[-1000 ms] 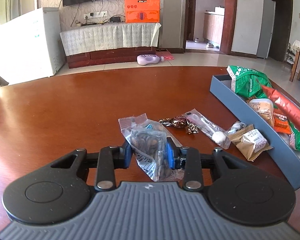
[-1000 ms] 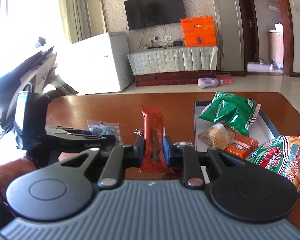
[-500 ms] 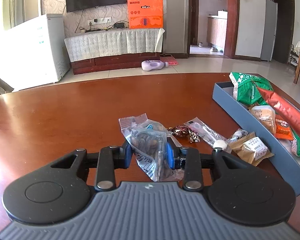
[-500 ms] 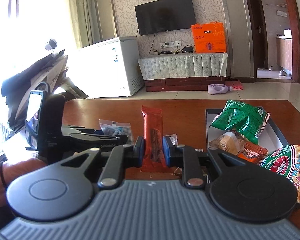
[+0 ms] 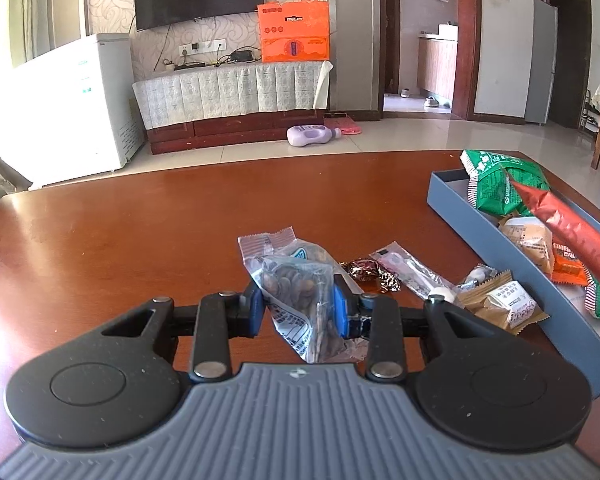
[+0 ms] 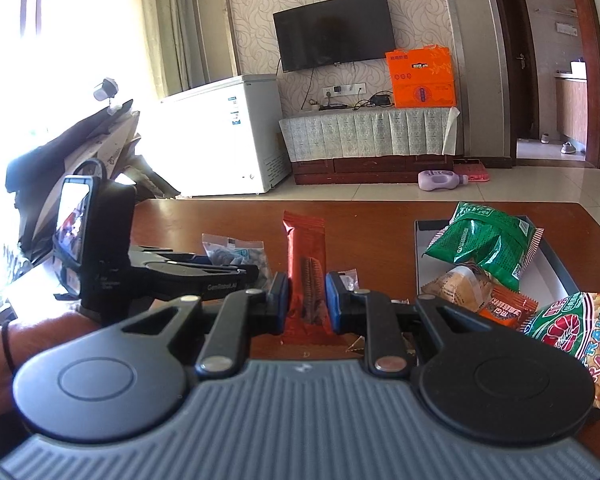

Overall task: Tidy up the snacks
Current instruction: 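Carry the clear bag and red candy bar over to the white box, then lower the clear bag into the box and open the left gripper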

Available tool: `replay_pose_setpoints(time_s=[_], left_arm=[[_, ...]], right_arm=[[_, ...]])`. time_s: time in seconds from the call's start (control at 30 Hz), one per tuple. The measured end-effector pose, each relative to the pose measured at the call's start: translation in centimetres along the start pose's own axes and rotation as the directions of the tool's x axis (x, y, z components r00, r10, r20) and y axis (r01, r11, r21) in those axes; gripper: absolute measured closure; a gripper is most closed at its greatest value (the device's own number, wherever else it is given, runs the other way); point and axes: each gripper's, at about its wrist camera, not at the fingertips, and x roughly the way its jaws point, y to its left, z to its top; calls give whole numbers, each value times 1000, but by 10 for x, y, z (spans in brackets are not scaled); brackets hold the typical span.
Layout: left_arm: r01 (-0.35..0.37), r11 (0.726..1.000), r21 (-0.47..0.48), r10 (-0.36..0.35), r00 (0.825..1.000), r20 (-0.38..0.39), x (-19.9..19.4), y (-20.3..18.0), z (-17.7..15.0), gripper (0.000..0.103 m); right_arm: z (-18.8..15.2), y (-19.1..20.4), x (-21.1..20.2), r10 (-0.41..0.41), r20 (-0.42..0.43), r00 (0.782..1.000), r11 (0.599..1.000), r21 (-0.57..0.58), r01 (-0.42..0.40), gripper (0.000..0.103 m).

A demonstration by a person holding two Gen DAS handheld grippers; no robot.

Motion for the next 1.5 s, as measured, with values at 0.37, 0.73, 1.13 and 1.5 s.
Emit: replay_pose_setpoints(time_s=[0.37,0.73,1.13,1.5], left_arm=[[30,999,20,-31,999,25,-9,-8,8,65],[80,996,44,-82,996,40,-9,-28,20,65],[134,988,74,-139,987,76,-11,-52,33,65],[190,976,111,-200,975,94,-6,-87,44,64]], right_arm=[[1,-2,-7,-15,10,1000,1000,5,15,80],[4,-10,-16,-34,27,999,999,21,34,80],[5,-26,-29,-82,58,995,996,51,79,80],[6,-42,-43,-146,82,986,987,74,140,80]])
